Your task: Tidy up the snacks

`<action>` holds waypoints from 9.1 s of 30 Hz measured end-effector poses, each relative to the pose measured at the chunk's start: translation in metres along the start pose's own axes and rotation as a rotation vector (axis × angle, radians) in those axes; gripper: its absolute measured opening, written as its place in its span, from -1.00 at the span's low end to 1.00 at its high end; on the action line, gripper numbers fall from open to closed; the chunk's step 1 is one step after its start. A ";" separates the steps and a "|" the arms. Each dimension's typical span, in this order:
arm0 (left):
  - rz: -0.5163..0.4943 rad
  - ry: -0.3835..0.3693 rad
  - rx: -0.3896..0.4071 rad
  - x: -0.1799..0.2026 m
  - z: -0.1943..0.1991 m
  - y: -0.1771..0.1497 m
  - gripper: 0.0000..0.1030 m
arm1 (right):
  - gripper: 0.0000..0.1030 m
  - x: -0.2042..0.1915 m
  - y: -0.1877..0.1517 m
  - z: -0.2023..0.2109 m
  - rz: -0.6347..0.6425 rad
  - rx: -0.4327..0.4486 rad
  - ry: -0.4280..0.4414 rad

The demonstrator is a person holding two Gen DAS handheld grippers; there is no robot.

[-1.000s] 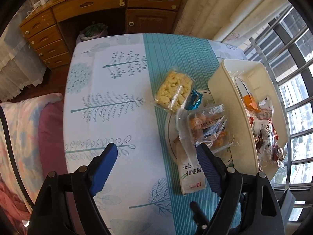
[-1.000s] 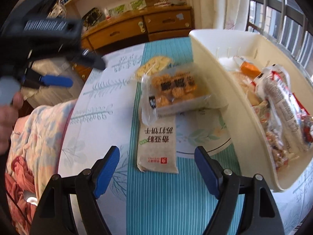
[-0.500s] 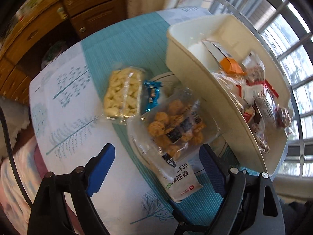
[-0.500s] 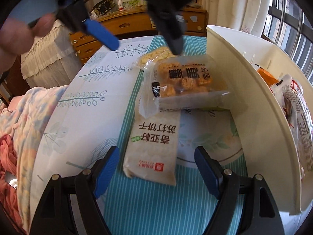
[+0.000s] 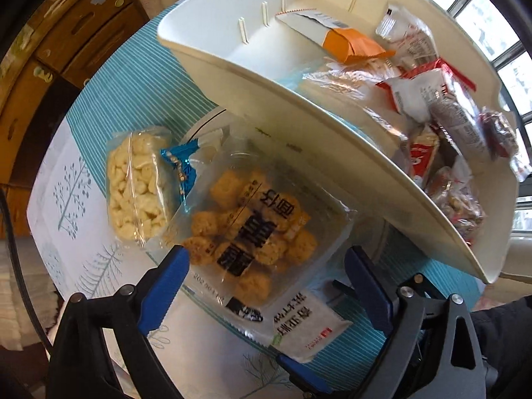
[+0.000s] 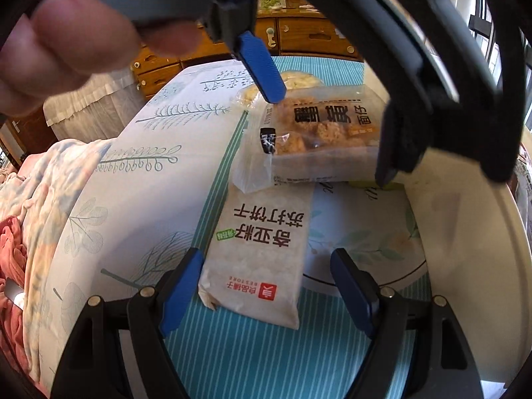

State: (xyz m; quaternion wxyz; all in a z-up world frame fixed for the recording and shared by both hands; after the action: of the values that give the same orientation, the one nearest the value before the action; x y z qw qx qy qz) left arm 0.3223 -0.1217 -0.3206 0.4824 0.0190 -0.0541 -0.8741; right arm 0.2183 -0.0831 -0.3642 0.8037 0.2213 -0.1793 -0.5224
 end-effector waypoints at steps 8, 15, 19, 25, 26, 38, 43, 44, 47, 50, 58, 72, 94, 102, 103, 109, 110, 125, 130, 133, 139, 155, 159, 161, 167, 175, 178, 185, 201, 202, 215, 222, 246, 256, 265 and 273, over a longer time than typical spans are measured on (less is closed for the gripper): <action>0.003 0.026 0.031 0.013 -0.011 0.019 0.98 | 0.54 -0.007 0.004 -0.006 0.063 0.008 -0.027; 0.007 0.026 0.072 0.023 -0.016 0.035 0.99 | 0.50 -0.012 0.006 -0.009 0.085 -0.001 -0.063; 0.018 0.024 0.099 0.024 -0.015 0.037 0.99 | 0.25 -0.017 0.009 -0.010 0.096 0.006 -0.057; 0.013 0.009 0.152 0.020 -0.013 0.039 0.97 | 0.17 -0.023 0.012 -0.013 0.096 0.006 -0.049; 0.011 0.004 0.160 0.020 -0.013 0.038 0.92 | 0.16 -0.024 0.012 -0.014 0.093 0.006 -0.047; 0.046 -0.060 0.224 0.014 0.007 0.029 0.19 | 0.15 -0.014 0.006 -0.007 0.073 -0.010 -0.015; 0.062 -0.070 0.231 0.012 0.012 0.024 0.05 | 0.14 -0.013 0.009 -0.005 0.065 -0.009 -0.018; 0.065 -0.071 0.232 0.012 0.013 0.023 0.00 | 0.14 -0.013 0.009 -0.003 0.063 -0.008 -0.020; 0.060 -0.087 0.247 0.013 0.020 0.018 -0.34 | 0.13 -0.016 0.005 0.004 0.055 -0.007 -0.023; 0.058 -0.098 0.252 0.013 0.025 0.013 -0.47 | 0.13 -0.018 0.002 0.012 0.041 -0.007 -0.031; 0.096 -0.124 0.291 0.008 0.039 -0.007 -0.73 | 0.12 -0.028 -0.001 0.029 0.006 0.000 -0.067; 0.247 -0.180 0.301 -0.024 0.067 -0.058 -0.86 | 0.11 -0.048 -0.008 0.083 -0.047 0.031 -0.114; 0.568 -0.293 0.303 -0.091 0.142 -0.163 -0.92 | 0.06 -0.050 0.025 0.182 -0.071 0.102 -0.131; 0.573 -0.296 0.388 -0.086 0.187 -0.170 -0.96 | 0.03 -0.036 0.039 0.206 -0.049 0.173 -0.142; 0.578 -0.293 0.394 -0.085 0.190 -0.171 -0.96 | 0.02 -0.033 0.041 0.208 -0.045 0.180 -0.137; 0.647 -0.277 0.390 -0.075 0.191 -0.182 -0.95 | 0.02 -0.004 0.048 0.219 -0.016 0.200 -0.108; 0.657 -0.274 0.388 -0.073 0.189 -0.183 -0.95 | 0.02 0.003 0.048 0.221 -0.013 0.199 -0.109; 0.827 -0.281 0.426 -0.022 0.172 -0.182 -0.80 | 0.03 0.119 0.044 0.214 -0.050 0.160 -0.058; 0.870 -0.291 0.449 -0.009 0.166 -0.178 -0.76 | 0.03 0.151 0.040 0.203 -0.070 0.137 -0.034; 0.901 -0.297 0.468 -0.003 0.162 -0.177 -0.72 | 0.03 0.165 0.038 0.196 -0.071 0.123 -0.028; 0.957 -0.293 0.509 0.002 0.159 -0.178 -0.40 | 0.03 0.188 0.035 0.182 -0.099 0.108 0.028; 1.037 -0.197 0.468 -0.012 0.156 -0.201 0.45 | 0.52 0.204 0.037 0.169 -0.235 0.101 0.115; 1.031 -0.207 0.457 -0.020 0.153 -0.207 0.52 | 0.52 0.199 0.045 0.172 -0.254 0.105 0.133; 1.023 -0.213 0.450 -0.023 0.151 -0.209 0.52 | 0.53 0.194 0.050 0.173 -0.270 0.104 0.132; 0.978 -0.239 0.418 -0.043 0.144 -0.218 0.61 | 0.53 0.174 0.065 0.175 -0.295 0.097 0.109; 0.882 -0.258 0.367 -0.079 0.132 -0.228 0.69 | 0.53 0.139 0.086 0.172 -0.373 0.071 0.103; 0.847 -0.267 0.347 -0.091 0.126 -0.232 0.72 | 0.53 0.124 0.095 0.169 -0.408 0.058 0.113; 0.722 -0.290 0.274 -0.104 0.102 -0.236 0.81 | 0.53 0.095 0.117 0.156 -0.484 0.018 0.098; 0.412 -0.236 0.158 -0.078 0.053 -0.203 0.87 | 0.53 0.082 0.159 0.090 -0.661 -0.160 0.262; 0.376 -0.214 0.161 -0.073 0.049 -0.199 0.87 | 0.53 0.084 0.162 0.083 -0.670 -0.176 0.271; 0.183 -0.133 0.164 -0.044 0.007 -0.162 0.87 | 0.53 0.100 0.187 -0.025 -0.726 -0.370 0.299; 0.177 -0.138 0.147 -0.041 -0.009 -0.149 0.87 | 0.51 0.098 0.179 -0.073 -0.698 -0.487 0.292; 0.211 -0.108 -0.004 -0.026 -0.036 -0.116 0.65 | 0.15 0.088 0.193 -0.128 -0.446 -0.609 0.239; 0.280 -0.117 -0.014 -0.045 -0.021 -0.127 0.43 | 0.30 0.072 0.201 -0.141 -0.352 -0.640 0.155; 0.379 -0.107 -0.043 -0.069 -0.015 -0.141 0.40 | 0.21 0.059 0.204 -0.138 -0.274 -0.610 0.123; 0.490 -0.090 -0.050 -0.097 -0.008 -0.152 0.40 | 0.19 0.057 0.180 -0.117 -0.305 -0.625 0.155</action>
State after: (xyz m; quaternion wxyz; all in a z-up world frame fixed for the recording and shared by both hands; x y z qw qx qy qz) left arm 0.2471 0.0404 -0.3480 0.6772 -0.0457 -0.0567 -0.7321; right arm 0.4383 -0.0521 -0.3615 0.7566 0.0278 0.0856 -0.6477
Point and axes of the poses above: each gripper's, at about its wrist camera, not at the fingertips, and z roughly against the way its jaws point, x to its right, y to its top, the point moved 5 cm from there along -z, roughly the way its jaws point, and after that the axes turned 15 degrees about z, right-handed, at the moved point
